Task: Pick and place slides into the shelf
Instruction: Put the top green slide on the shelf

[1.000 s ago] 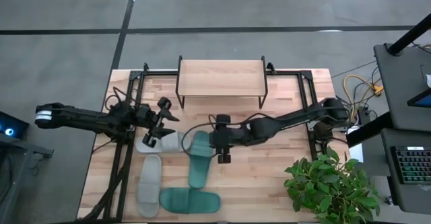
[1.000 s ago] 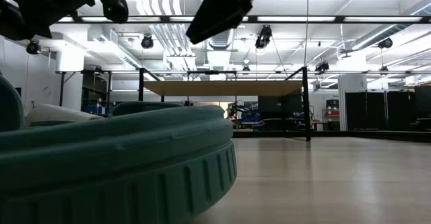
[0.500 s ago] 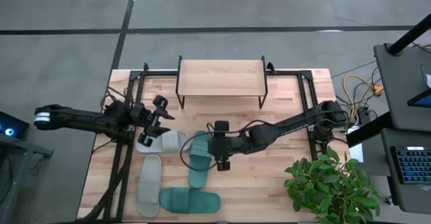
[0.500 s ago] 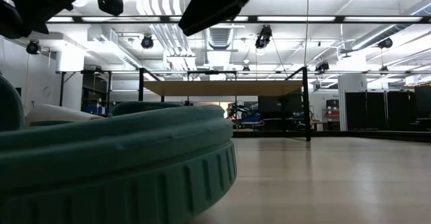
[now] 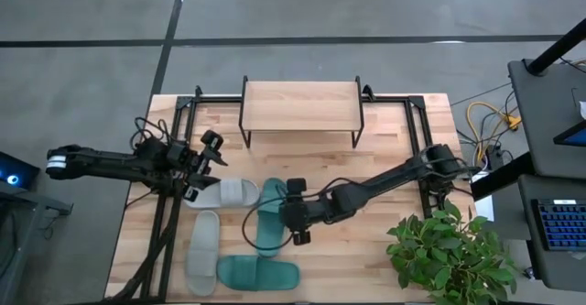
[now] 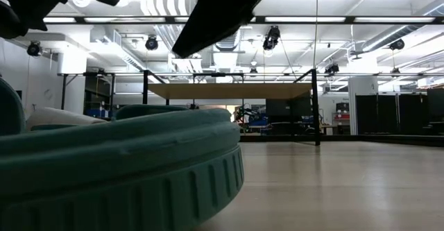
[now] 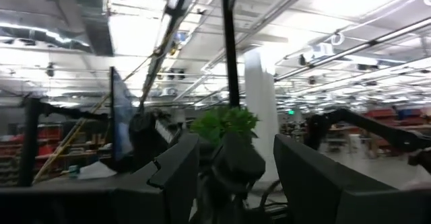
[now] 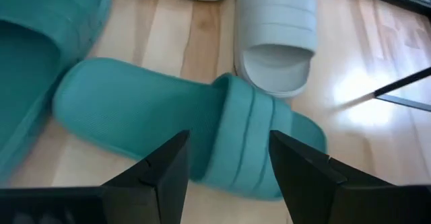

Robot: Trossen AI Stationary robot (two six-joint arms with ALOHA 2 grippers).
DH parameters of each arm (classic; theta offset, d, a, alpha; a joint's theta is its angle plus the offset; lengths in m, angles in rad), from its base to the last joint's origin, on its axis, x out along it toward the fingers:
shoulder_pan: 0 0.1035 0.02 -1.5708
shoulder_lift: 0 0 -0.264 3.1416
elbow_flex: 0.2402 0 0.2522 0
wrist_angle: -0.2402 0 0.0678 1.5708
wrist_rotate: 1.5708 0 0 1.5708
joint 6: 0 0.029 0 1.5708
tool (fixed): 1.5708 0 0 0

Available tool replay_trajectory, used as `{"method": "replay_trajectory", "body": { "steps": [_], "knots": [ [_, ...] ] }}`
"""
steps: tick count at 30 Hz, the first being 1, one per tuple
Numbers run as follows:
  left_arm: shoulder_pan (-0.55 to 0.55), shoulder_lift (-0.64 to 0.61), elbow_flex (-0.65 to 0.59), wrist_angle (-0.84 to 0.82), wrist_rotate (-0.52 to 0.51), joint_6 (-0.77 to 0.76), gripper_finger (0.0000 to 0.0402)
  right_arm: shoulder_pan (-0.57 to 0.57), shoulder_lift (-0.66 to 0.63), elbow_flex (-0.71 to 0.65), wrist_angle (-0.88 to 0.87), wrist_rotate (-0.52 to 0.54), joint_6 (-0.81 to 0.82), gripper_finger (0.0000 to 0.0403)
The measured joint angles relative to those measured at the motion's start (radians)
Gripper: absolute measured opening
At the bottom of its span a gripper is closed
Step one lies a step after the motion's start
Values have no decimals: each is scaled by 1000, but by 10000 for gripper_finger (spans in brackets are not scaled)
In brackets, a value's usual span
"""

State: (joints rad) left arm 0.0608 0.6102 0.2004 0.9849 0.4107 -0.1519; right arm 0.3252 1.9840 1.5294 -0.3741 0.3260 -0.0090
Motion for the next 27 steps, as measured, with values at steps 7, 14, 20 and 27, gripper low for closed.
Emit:
{"method": "replay_trajectory", "body": {
  "steps": [7,14,20,27],
  "knots": [
    [0,-30,-16,-3,5,0,178,2,106,62,18,99,-46,192],
    [0,-52,-17,-61,5,1,178,4,129,77,21,113,-57,192],
    [0,-65,-17,-66,5,0,178,16,139,77,43,116,-55,192],
    [0,-72,-17,-106,5,1,178,49,195,76,66,282,-112,192]
  ]
}}
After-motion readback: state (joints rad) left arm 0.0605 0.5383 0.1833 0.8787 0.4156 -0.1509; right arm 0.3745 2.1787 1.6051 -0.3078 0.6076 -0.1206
